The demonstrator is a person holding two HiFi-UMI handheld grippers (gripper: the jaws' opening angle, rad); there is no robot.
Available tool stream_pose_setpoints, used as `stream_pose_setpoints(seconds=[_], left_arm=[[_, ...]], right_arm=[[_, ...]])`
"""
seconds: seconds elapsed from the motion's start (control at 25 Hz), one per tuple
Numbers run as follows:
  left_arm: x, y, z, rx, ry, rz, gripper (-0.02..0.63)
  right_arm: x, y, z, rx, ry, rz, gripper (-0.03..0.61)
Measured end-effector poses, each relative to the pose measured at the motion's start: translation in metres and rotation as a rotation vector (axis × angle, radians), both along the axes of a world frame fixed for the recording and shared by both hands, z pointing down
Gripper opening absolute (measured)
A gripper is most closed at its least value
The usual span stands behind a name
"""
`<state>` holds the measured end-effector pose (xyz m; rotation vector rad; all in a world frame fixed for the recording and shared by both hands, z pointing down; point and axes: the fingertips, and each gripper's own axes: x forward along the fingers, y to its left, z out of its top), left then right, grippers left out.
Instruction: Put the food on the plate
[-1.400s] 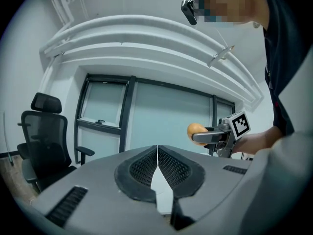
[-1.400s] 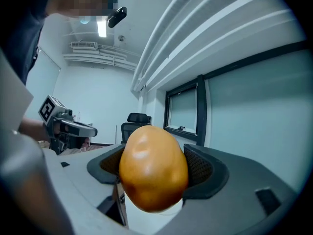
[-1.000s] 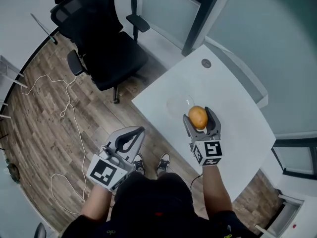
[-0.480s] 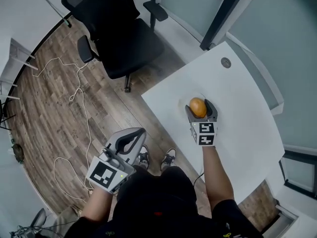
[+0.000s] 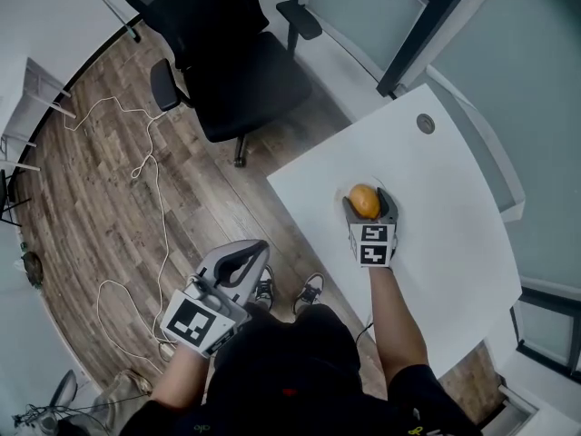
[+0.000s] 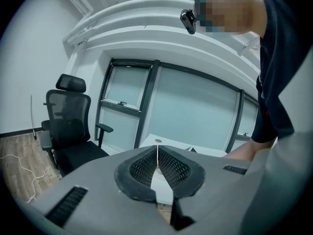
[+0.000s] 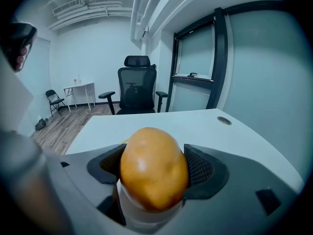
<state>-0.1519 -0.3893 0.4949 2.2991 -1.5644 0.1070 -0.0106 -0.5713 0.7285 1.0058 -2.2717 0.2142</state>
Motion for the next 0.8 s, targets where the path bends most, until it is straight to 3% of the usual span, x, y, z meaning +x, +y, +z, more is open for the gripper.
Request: stream_pose_setpoints(seconds=[0.12,0.32,0.48,0.64,0.8], left_arm=[[-0.004,0.006,0.009,-0.05,-0.007,-0.008,0.025],[-0.01,0.006,0.0,-0.023,-0.003,-0.009,0.025],[-0.013,0.005,-0.015,0.034,0.006,0.005,0.025],[-0.012,0.013,-0.023,0.009,0.01,0.025,0.025],[-0.008,0.019,-0.045,0.061,0.007,0.056,0.025]], right_arm=[[-0.003,-0.003,0.004,-0.009,0.005,0.004,0.377],[-0.008,0.001,-0.013,-0.002,-0.015,-0.012,0.379],[-0.006,0.008,-0.064,0.074,-0.066,-0.003,0.38],[0.0,0.02,-0.131,0.159,-0.168,0.018,0.379],[0.009,0.039,-0.199,0.244,-0.277,0.038,0.377]])
